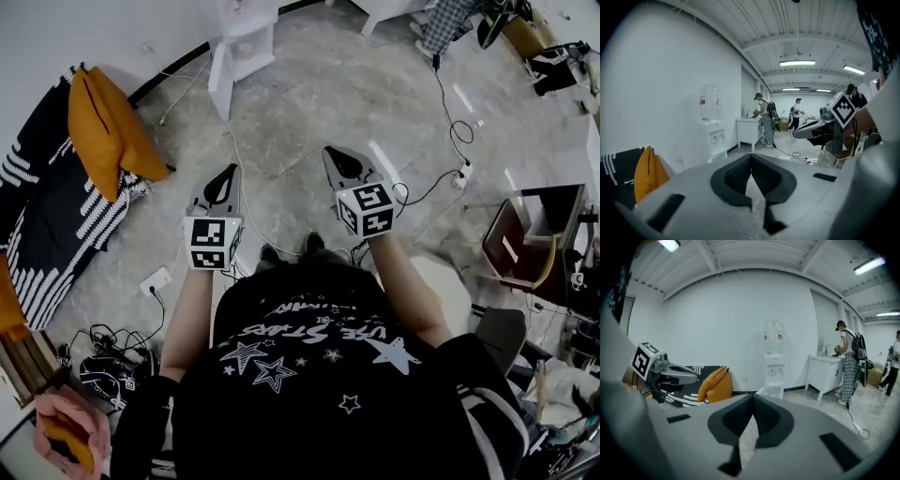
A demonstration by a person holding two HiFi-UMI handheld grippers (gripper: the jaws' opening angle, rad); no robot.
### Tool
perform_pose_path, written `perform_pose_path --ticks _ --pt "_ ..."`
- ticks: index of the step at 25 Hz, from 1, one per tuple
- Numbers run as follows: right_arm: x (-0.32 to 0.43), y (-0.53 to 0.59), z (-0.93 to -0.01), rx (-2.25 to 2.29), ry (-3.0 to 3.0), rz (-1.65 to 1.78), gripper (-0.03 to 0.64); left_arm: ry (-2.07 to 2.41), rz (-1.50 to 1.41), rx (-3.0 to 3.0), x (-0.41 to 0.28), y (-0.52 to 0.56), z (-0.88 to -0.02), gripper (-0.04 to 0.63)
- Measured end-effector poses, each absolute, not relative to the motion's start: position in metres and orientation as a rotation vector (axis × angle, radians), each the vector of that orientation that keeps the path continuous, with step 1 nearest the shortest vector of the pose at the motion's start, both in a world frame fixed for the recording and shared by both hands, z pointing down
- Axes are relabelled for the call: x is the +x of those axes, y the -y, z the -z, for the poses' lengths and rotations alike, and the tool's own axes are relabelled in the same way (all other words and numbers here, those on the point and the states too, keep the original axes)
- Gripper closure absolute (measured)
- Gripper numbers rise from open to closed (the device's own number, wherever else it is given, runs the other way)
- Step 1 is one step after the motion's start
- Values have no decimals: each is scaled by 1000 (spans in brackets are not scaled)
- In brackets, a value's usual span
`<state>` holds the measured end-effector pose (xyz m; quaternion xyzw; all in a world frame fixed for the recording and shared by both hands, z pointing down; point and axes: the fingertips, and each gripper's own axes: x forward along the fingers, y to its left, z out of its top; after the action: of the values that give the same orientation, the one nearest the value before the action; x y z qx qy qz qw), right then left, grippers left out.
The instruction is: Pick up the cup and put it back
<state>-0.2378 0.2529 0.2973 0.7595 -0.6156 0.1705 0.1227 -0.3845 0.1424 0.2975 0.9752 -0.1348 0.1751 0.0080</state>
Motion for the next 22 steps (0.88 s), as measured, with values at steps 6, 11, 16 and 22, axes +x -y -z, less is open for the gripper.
perform_pose_path --ticks 6,11,16,22 --pt "-251 -251 -313 2254 1769 -532 612 403 -621 3006 -409 -135 -329 586" --pt "-236 -247 -305 2306 1767 -504 611 439 -607 2997 -407 -123 -326 586" --pt "-197 -241 -302 2347 1806 -513 593 469 -608 2997 -376 -120 -321 586" --pt "-123 -212 -321 2255 1935 -527 511 603 -639 3000 -309 -104 -319 586"
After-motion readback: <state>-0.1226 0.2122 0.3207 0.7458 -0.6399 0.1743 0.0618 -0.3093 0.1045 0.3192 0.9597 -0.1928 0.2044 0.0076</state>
